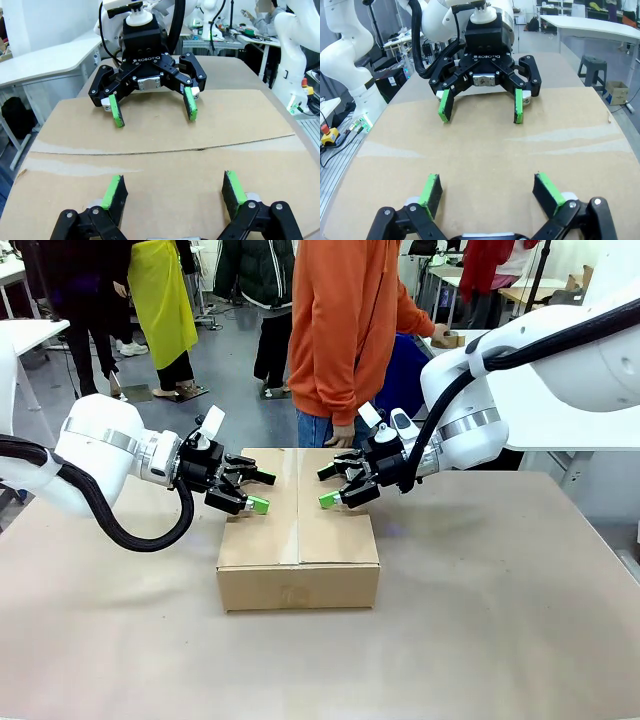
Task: Pack the gift set into the box.
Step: Press and hold the closed box until the human finishes sealing it.
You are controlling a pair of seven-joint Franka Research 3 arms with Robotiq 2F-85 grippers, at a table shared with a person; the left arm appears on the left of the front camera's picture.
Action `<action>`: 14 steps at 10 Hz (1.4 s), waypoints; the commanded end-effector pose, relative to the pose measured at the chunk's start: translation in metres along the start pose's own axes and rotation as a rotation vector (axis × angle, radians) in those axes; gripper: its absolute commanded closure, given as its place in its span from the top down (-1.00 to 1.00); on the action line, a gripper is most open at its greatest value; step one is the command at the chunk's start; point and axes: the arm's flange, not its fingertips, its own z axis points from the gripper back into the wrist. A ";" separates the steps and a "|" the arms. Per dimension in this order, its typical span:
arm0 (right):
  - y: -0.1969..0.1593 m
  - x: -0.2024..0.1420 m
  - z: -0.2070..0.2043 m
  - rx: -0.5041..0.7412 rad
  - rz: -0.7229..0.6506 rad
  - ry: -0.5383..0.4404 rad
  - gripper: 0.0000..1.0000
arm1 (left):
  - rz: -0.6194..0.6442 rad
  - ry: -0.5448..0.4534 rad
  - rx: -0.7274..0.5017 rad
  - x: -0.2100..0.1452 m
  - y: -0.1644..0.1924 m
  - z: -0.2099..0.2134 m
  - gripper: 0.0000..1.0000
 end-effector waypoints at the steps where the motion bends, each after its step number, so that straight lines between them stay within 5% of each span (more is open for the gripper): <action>1: 0.000 -0.004 0.001 0.002 -0.006 0.023 1.00 | -0.007 0.005 0.016 -0.004 -0.002 -0.003 1.00; 14: 0.000 -0.004 0.001 0.002 -0.006 0.023 1.00 | -0.007 0.005 0.016 -0.004 -0.002 -0.003 1.00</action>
